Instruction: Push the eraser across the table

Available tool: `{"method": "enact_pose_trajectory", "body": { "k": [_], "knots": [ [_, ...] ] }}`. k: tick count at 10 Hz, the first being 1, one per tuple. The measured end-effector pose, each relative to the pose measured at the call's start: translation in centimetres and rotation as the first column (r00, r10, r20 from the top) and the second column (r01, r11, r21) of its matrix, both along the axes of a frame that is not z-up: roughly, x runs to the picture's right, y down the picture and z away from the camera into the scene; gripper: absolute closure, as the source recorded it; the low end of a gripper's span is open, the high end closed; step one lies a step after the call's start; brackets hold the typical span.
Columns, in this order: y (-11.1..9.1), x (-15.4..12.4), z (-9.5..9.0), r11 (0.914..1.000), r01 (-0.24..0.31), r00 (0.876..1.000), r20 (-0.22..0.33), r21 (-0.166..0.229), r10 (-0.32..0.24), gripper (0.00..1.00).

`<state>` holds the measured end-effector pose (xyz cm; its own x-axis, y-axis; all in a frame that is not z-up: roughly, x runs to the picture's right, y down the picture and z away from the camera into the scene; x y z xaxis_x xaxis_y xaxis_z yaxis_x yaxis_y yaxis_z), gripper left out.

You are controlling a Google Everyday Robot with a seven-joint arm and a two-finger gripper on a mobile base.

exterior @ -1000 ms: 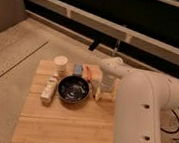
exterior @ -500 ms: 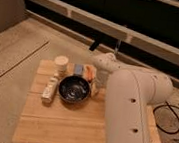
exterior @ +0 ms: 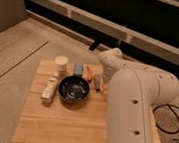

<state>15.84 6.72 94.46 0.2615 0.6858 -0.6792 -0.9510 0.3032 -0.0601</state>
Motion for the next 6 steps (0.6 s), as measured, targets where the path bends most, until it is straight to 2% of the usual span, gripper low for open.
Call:
{"method": "enact_pose_trajectory", "body": {
  "k": [3, 5, 6],
  "knots": [
    [-0.5, -0.2, 0.3, 0.9986, -0.024, 0.999, 0.044, 0.046, 0.022, 0.35],
    [-0.5, -1.6, -1.6, 0.9940, -0.078, 0.997, 0.033, 0.077, 0.075, 0.35],
    [-0.4, -2.5, -2.9, 0.9932, -0.075, 0.997, 0.023, 0.088, 0.074, 0.35]
  ]
}}
